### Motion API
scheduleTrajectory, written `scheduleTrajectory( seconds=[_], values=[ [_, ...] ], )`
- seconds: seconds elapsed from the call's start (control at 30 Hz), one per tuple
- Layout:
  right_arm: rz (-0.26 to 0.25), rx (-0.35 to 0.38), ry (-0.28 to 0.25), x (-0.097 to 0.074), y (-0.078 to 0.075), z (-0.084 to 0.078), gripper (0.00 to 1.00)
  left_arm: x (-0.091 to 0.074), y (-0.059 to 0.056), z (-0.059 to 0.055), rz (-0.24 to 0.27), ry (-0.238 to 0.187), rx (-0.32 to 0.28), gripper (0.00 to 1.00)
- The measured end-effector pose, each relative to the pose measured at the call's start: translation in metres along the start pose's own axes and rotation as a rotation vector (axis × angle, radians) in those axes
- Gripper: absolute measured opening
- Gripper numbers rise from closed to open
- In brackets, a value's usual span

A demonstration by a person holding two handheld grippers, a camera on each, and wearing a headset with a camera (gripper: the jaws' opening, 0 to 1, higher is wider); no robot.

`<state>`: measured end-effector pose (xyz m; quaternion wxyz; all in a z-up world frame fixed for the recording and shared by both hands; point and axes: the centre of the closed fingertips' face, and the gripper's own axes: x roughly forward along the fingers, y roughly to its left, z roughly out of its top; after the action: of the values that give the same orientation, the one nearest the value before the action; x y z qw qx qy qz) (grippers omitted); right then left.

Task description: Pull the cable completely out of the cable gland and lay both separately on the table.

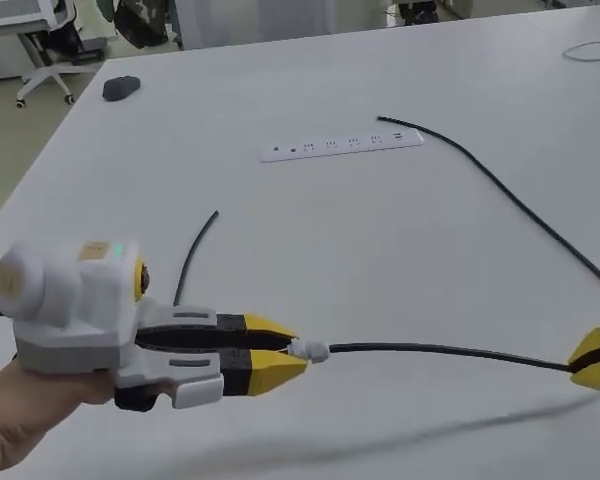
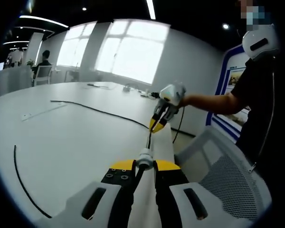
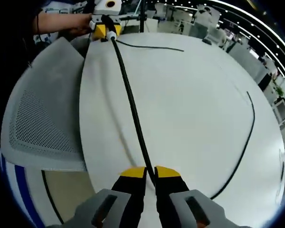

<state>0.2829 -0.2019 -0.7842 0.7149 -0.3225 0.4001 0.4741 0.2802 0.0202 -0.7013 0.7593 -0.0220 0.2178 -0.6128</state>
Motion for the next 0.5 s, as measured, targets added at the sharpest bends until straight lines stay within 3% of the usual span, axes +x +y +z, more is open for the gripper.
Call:
scheduleTrajectory(
  seconds=[0.1,0.2,0.33,0.4,0.5],
  values=[
    [0.065,0.015,-0.025,-0.008,0.011,0.017,0.06,0.001,0.000,0.000,0.003,0.013,0.014,0.15],
    [0.067,0.006,-0.091,-0.017,0.013,0.044,0.11,0.003,0.000,-0.001,0.002,0.023,0.023,0.15],
    [0.108,0.029,-0.290,-0.028,0.021,0.104,0.13,0.006,-0.002,0.000,-0.007,0.022,0.023,0.15],
    [0.126,-0.005,-0.366,-0.033,0.029,0.132,0.14,0.007,-0.004,0.000,-0.015,0.028,0.025,0.15],
    [0.142,-0.063,-0.416,-0.034,0.044,0.162,0.17,0.010,-0.008,0.003,-0.025,0.025,0.040,0.15]
  ],
)
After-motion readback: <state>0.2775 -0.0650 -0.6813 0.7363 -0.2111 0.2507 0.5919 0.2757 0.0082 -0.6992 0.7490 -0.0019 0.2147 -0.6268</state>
